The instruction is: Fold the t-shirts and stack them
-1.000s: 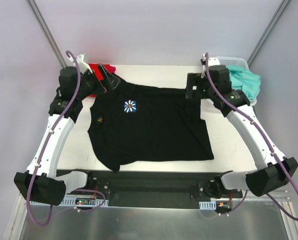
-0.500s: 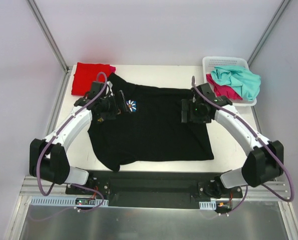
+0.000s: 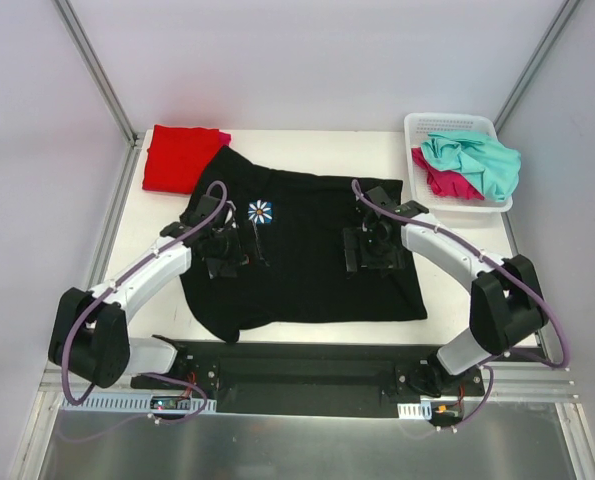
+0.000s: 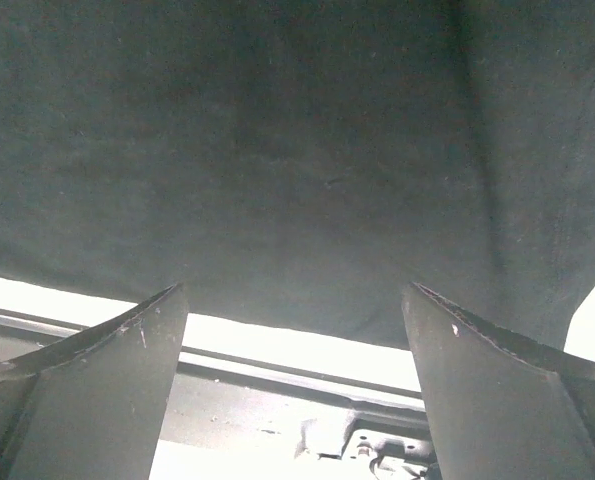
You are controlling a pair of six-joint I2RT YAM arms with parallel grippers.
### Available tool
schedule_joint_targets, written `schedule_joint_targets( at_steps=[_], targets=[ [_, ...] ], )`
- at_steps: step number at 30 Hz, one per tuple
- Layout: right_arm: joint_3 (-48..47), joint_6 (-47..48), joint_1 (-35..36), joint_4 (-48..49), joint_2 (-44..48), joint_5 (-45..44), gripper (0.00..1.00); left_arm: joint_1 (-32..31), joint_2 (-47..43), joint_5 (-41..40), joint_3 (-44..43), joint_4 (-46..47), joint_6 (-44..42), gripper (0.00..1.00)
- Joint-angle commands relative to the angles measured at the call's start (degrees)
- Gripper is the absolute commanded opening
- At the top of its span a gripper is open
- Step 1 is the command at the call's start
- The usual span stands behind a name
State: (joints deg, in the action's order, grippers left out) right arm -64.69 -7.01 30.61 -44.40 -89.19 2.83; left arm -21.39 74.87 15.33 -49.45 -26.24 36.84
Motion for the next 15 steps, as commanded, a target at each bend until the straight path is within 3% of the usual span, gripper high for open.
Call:
schedule_joint_targets(
  at_steps=[1,8,10,15],
  targets=[
    [2.28,-2.84,2.08,-0.69,2.35,0.42,0.91,-4.18,-3.85,-3.02,2.95,-0.48,3.76,0.99],
    [6.77,-5.65,4.98,2.65,4.55,-2.47,0.91,-6.56,-8.17,-10.75,5.34,-0.13,5.09,0.99],
    [4.23,-4.43,4.90,2.13,2.01,-5.98,0.91,-6.47,-6.24,-13.73,0.36,-0.21,3.16,0.99],
    [-12.90,-1.70,4.46,-3.76,-10.45,-14.60,0.91,-6.47,7.81,-23.14,-12.67,-3.20,-3.26,0.99]
  ],
)
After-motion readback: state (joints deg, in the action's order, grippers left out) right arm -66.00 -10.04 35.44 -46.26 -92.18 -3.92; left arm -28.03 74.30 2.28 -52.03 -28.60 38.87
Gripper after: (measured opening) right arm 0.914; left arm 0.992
